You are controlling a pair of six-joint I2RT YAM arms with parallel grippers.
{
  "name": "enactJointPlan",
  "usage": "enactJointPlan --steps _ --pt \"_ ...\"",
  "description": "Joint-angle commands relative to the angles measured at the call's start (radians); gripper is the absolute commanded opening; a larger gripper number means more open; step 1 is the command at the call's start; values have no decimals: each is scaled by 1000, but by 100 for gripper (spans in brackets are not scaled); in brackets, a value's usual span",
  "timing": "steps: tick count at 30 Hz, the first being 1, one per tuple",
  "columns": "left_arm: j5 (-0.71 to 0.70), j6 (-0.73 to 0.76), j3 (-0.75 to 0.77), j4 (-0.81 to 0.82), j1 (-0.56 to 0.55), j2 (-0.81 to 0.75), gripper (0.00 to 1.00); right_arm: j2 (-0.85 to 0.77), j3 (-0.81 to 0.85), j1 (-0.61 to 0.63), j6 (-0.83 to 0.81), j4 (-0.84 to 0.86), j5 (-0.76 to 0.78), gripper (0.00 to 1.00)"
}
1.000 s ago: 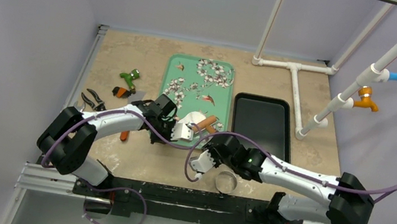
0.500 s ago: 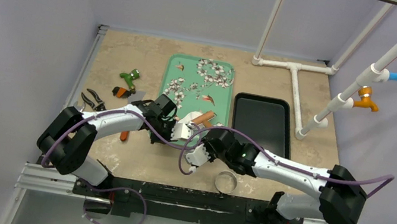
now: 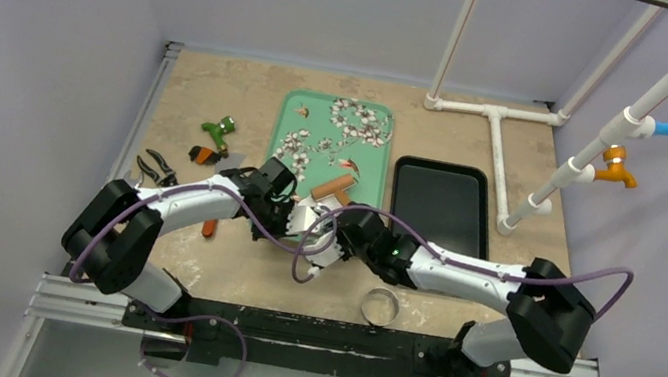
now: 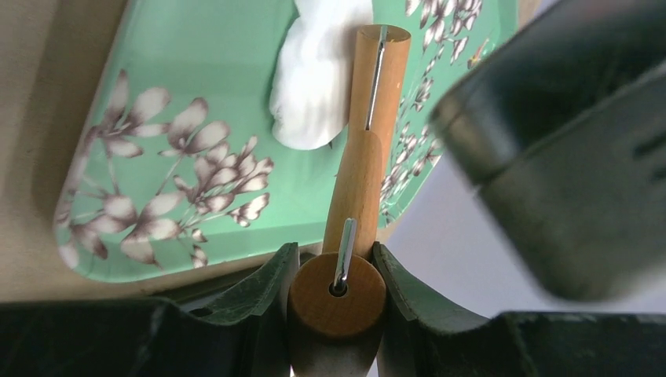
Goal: Roll out the dumpling wrappers from the dough
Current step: Flatten out the dough on the work surface.
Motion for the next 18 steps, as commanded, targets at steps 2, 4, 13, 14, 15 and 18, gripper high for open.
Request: enactJointPlan --steps 2,4,13,14,15,18 --pt "24 -32 -23 -97 -7 16 0 -107 -133 9 35 -303 11 0" --pt "26 -32 -22 -97 -7 16 0 -175 -156 33 48 -338 28 0" --pt "27 -33 -21 -98 -8 17 0 -32 -111 33 -16 -174 4 0" --pt "27 -32 -21 -98 -7 16 0 0 -104 25 -33 -131 -3 0" --pt "27 -32 -21 -97 -8 16 0 26 -97 15 -37 -93 -16 0" --pt "26 -34 -21 -98 -7 18 0 66 -87 9 -25 -67 -21 0"
